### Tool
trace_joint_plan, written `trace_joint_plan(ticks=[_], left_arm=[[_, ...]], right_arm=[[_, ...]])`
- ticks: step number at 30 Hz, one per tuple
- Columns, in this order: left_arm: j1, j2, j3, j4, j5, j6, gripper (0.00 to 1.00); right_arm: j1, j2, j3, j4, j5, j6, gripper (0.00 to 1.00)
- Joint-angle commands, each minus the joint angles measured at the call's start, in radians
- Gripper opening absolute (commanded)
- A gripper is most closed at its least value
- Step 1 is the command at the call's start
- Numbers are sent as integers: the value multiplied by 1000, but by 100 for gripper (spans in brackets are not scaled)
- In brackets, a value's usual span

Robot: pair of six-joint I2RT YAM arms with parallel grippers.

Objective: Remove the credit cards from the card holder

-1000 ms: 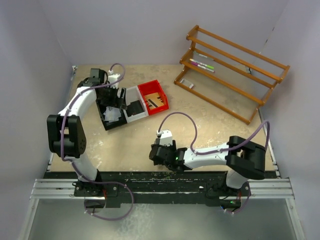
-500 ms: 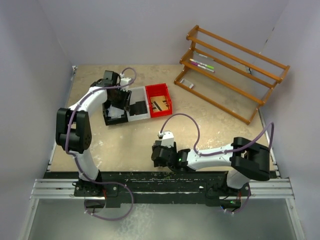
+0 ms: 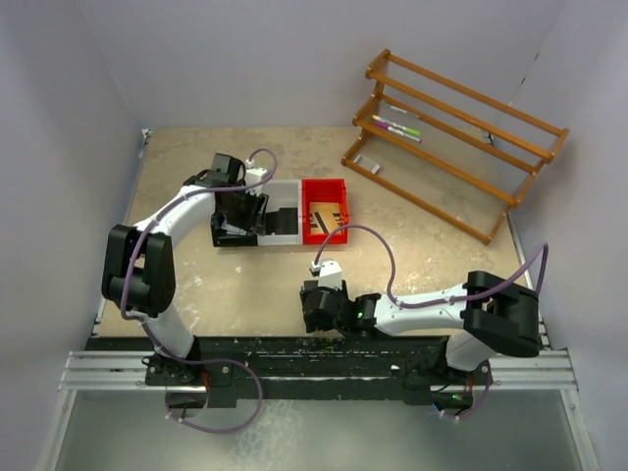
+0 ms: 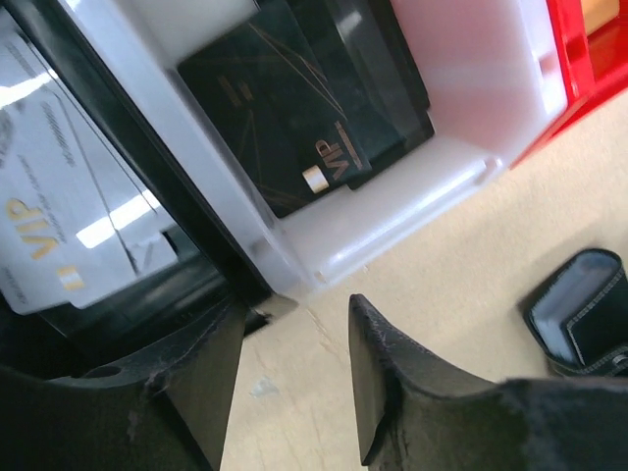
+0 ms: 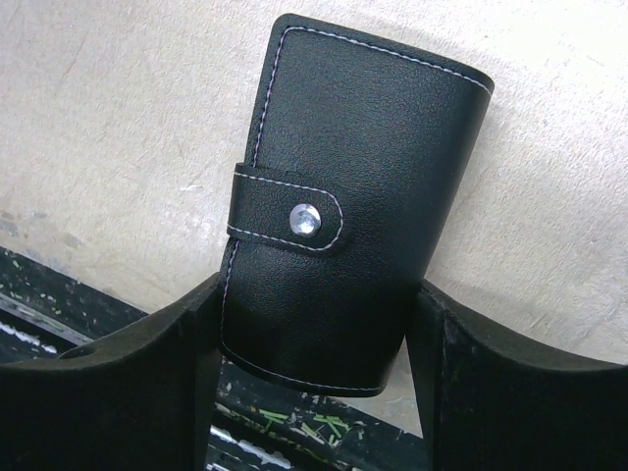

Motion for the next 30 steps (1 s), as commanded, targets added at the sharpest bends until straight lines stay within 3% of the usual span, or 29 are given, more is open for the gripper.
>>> trace_joint_plan(ticks=[1, 9, 12, 16, 30], left_arm=[[-3, -96, -54, 20, 98, -61, 53], [4, -160, 23, -137, 177, 49, 82], [45, -223, 59, -183, 230, 74, 99], [100, -280, 87, -226, 348, 67, 99], [102, -279, 83, -266, 763, -81, 99]], right_arm=[[-17, -7, 13, 2, -28, -80, 56], [-69, -32, 80, 14, -33, -235, 52], [-80, -62, 110, 14, -29, -290, 51], [-87, -104, 148, 10, -16, -328, 50], [-89, -82, 429, 72, -33, -485, 49]])
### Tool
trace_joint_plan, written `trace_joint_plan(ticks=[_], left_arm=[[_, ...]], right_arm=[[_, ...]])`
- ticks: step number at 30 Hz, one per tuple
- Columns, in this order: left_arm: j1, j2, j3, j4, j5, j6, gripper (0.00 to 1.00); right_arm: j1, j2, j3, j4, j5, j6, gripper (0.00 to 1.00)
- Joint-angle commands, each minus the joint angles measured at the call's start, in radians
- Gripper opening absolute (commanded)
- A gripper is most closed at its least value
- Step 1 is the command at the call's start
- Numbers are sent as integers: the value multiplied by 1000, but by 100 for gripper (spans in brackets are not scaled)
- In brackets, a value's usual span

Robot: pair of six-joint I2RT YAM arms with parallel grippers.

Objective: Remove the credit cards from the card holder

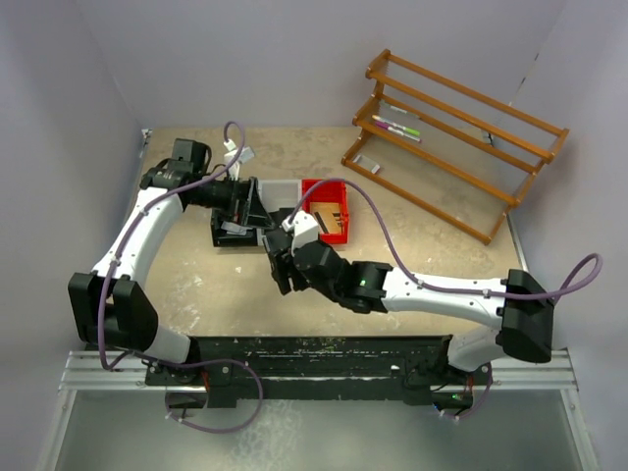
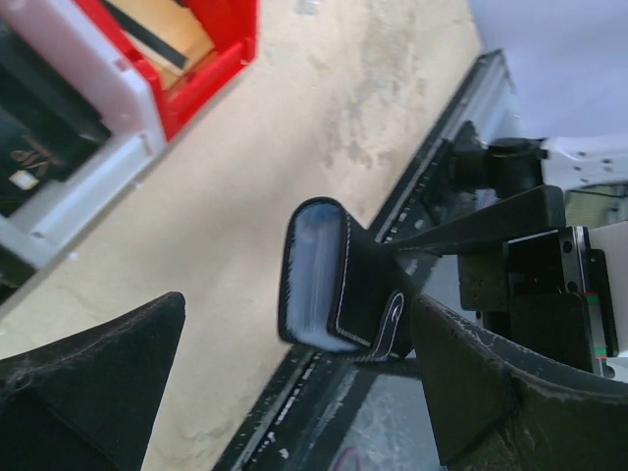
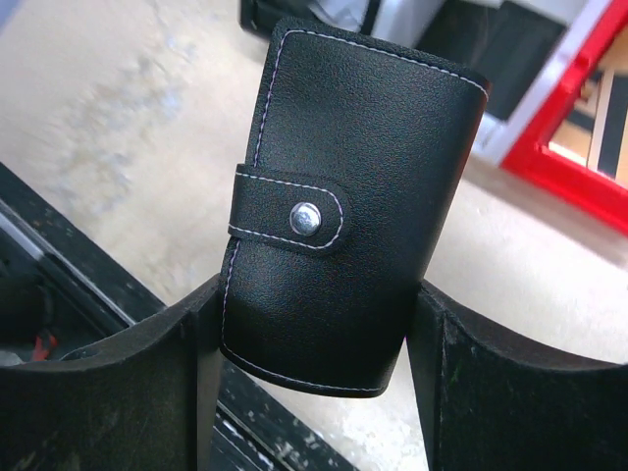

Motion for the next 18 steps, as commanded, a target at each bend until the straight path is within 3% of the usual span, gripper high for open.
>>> trace_joint_plan(ticks=[1, 10, 18], left_arm=[[2, -15, 10, -3, 203, -32, 99], [60, 13, 54, -101, 375, 34, 98], [62, -18, 34, -98, 407, 15, 74]], right_arm=[[-4, 14, 132, 95, 15, -96, 49], [-30, 110, 283, 104, -16, -179, 50], [-69, 149, 336, 116, -91, -208, 50]])
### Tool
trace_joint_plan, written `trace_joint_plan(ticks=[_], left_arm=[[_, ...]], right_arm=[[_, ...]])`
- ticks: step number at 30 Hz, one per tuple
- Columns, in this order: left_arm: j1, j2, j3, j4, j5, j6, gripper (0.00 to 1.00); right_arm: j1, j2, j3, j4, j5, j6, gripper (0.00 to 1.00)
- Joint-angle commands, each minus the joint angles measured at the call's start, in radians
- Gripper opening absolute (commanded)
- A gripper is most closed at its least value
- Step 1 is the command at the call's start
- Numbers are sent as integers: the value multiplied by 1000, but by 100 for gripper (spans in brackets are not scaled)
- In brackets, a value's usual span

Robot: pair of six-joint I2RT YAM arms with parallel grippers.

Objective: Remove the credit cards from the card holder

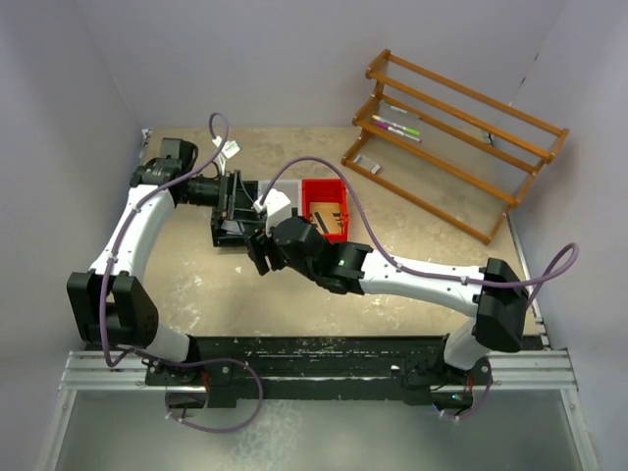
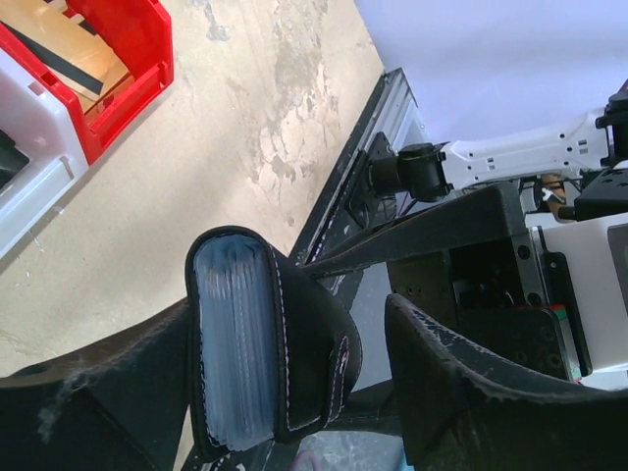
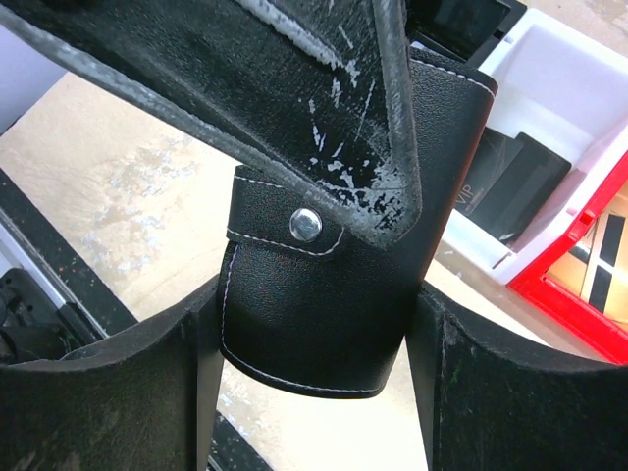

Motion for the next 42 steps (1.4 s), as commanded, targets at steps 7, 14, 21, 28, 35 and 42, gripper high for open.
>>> trace_joint_plan(ticks=[7, 14, 21, 28, 35, 42], left_arm=[[-2, -58, 6, -24, 139, -27, 56], [1, -82, 3, -27, 93, -21, 13], [1, -85, 21, -80, 97, 29, 0], [1, -116, 39, -91, 216, 32, 0], [1, -168, 43, -86, 291, 35, 1], [1, -176, 42, -79, 260, 36, 2]], right_arm=[[-33, -22, 67, 89, -63, -40, 51], [-50, -63, 43, 88, -123, -10, 69], [-211, -196, -113, 200, -553, 164, 87], [-323, -201, -255, 448, -929, 346, 88], [-370, -120, -349, 792, -1129, 586, 79], [-366, -57, -314, 948, -1142, 686, 65]])
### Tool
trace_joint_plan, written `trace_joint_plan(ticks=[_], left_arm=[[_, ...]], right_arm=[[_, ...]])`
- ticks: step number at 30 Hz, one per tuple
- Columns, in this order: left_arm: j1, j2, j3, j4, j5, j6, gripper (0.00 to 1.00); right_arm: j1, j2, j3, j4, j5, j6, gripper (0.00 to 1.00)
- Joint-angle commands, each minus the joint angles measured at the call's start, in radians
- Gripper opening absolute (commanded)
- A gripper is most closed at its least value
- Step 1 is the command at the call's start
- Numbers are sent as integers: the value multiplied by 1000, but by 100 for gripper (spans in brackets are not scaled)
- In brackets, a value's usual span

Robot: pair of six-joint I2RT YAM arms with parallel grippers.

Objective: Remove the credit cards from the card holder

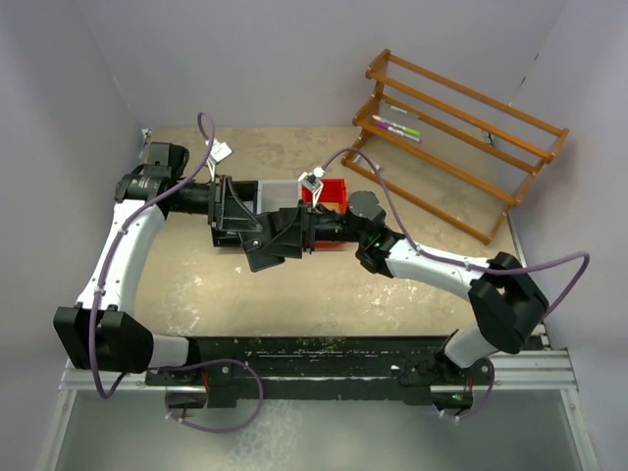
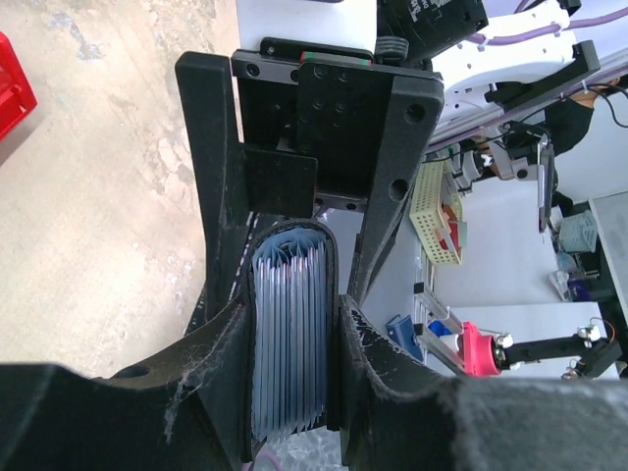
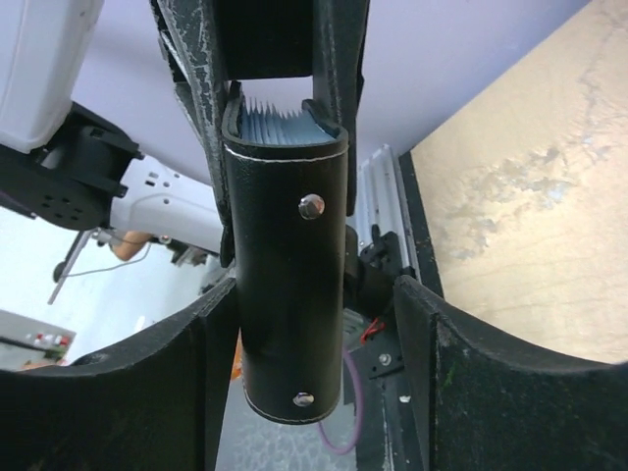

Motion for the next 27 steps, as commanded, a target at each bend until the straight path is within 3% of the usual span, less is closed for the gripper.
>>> trace_joint_plan(ticks=[1, 3, 5, 7, 9, 10, 13, 27], left_arm=[[1, -32, 44, 11, 72, -1, 3], [1, -38, 47, 39, 27, -20, 10], [1, -50, 53, 89, -70, -59, 35], [1, -63, 83, 105, -230, -52, 68], [1, -76, 113, 107, -407, -35, 78], [1, -79, 125, 103, -470, -24, 80], [1, -96, 119, 102, -564, -17, 82], [-76, -151, -27, 167, -690, -25, 75]], right_arm=[[1, 16, 30, 172, -50, 91, 61], [1, 11, 25, 149, -38, 87, 48], [1, -6, 22, 73, -9, 69, 34], [0, -35, 32, -66, 49, 14, 18], [0, -68, 104, -304, 215, -116, 6], [4, -72, 143, -411, 287, -163, 1], [13, -78, 196, -566, 423, -215, 0], [234, 3, 459, -863, 940, -285, 0]])
